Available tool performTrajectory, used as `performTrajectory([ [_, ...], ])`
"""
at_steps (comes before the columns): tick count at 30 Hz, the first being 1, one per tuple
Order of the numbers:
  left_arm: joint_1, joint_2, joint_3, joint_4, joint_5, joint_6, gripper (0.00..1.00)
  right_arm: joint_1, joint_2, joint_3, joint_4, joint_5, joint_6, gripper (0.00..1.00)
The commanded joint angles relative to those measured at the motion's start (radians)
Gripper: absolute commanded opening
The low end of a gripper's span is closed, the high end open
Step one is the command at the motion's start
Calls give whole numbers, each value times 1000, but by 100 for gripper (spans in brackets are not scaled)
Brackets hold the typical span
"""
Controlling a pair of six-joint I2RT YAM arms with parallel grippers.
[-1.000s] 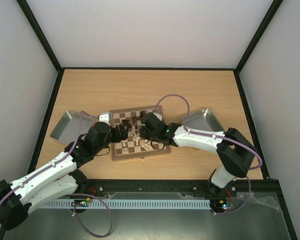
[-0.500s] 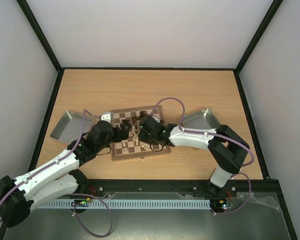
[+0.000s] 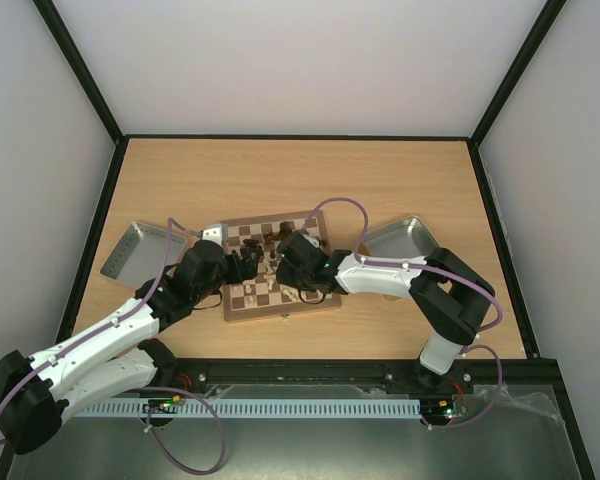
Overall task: Set up the chess pieces on the board
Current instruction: Pick up the chess piece from the chessboard.
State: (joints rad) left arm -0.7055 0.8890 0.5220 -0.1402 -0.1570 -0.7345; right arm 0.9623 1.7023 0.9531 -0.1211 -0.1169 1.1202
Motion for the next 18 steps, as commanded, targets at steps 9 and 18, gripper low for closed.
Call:
performTrajectory([
  [9, 12, 1, -22, 24, 23, 0, 93, -4, -32, -25, 7, 49, 5, 20],
  [18, 14, 15, -28, 33, 34, -6, 90, -4, -21, 5, -17, 64, -34, 26],
])
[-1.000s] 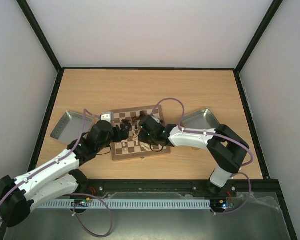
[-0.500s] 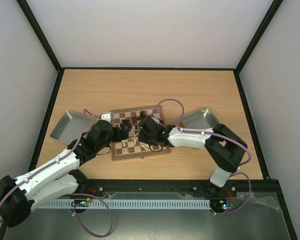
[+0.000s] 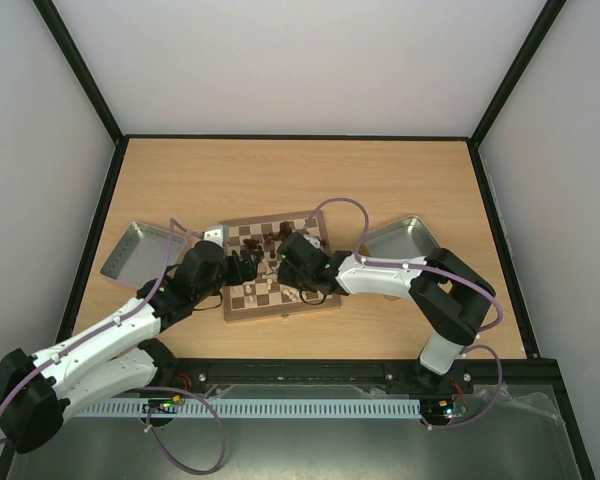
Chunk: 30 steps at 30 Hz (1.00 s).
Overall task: Set up the chess pieces on the board
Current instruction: Pick up the chess piece from the chessboard.
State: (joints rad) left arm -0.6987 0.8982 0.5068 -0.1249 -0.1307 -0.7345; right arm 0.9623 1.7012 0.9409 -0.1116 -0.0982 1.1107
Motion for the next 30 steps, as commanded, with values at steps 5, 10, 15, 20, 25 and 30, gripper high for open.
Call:
performTrajectory([
  [5, 8, 5, -14, 19, 8, -7, 89, -4, 6, 75, -73, 132, -41, 26],
  [10, 10, 4, -15, 19, 8, -3, 89, -4, 47, 111, -94, 169, -49, 26],
  [15, 13, 5, -17, 19, 10, -3, 89, -4, 75, 122, -116, 182, -43, 24],
  [20, 15, 4, -19, 18, 12, -3, 89, -5, 92, 123, -129, 188, -40, 22],
  [25, 16, 2, -20, 21, 13, -4, 89, -4, 118, 128, -129, 178, -34, 20],
  [30, 18, -1, -20, 19, 13, -2, 89, -4, 132, 129, -135, 182, -20, 13],
])
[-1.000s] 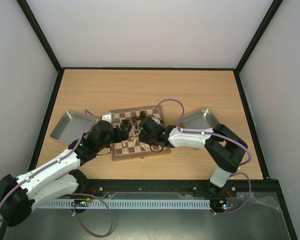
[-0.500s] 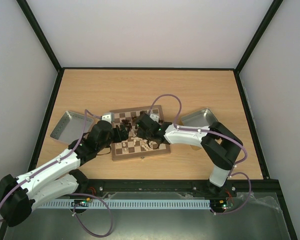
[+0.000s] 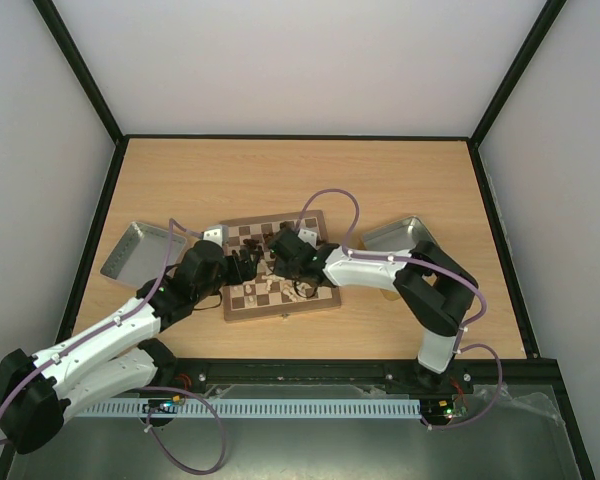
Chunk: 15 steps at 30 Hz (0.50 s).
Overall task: Set up the chess pieces on the board
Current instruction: Pick up the chess piece from the chessboard.
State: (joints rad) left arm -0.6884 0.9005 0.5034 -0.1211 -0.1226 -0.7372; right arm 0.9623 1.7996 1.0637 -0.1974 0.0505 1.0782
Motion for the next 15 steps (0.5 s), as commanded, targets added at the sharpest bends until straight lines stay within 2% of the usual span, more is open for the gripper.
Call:
performTrajectory([
  [1, 7, -3, -16, 14, 5, 0, 89, -4, 31, 6, -50, 35, 16, 11],
  [5, 8, -5, -18, 17, 9, 0, 89, -4, 3, -11, -22, 37, 29, 6],
  [15, 10, -7, -19, 26, 22, 0, 89, -4, -158, -94, 136, 31, 42, 6],
])
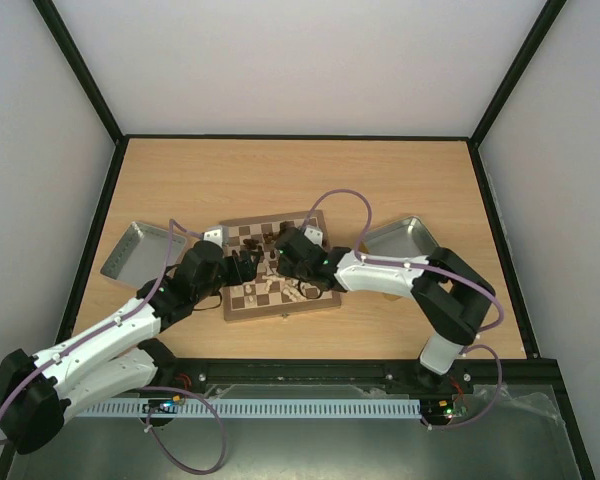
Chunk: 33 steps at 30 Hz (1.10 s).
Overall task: Set up the chess pieces on the board
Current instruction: Pick up the chess piece from the chessboard, then place the chess piece on the chessboard.
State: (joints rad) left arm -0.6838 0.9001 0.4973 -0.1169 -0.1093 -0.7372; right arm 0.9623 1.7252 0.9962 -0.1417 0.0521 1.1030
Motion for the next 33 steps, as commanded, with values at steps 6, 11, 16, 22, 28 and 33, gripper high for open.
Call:
performTrajectory([
  [6, 7, -20, -20, 56, 44, -1, 89, -4, -153, -68, 119, 12, 39, 6],
  [11, 7, -70, -69, 163, 144, 10, 89, -4, -219, -102, 150, -50, 168, 6],
  [16, 7, -100, -130, 291, 232, -9, 85, -4, -270, -170, 282, -165, 379, 6],
  [22, 6, -99, -165, 378, 261, -26, 66, -10, -300, -214, 428, -258, 513, 6],
  [28, 3, -95, -182, 430, 276, -34, 56, -11, -317, -259, 496, -292, 595, 7],
  [33, -6, -85, -190, 445, 275, -32, 45, -11, -327, -277, 508, -292, 618, 7],
])
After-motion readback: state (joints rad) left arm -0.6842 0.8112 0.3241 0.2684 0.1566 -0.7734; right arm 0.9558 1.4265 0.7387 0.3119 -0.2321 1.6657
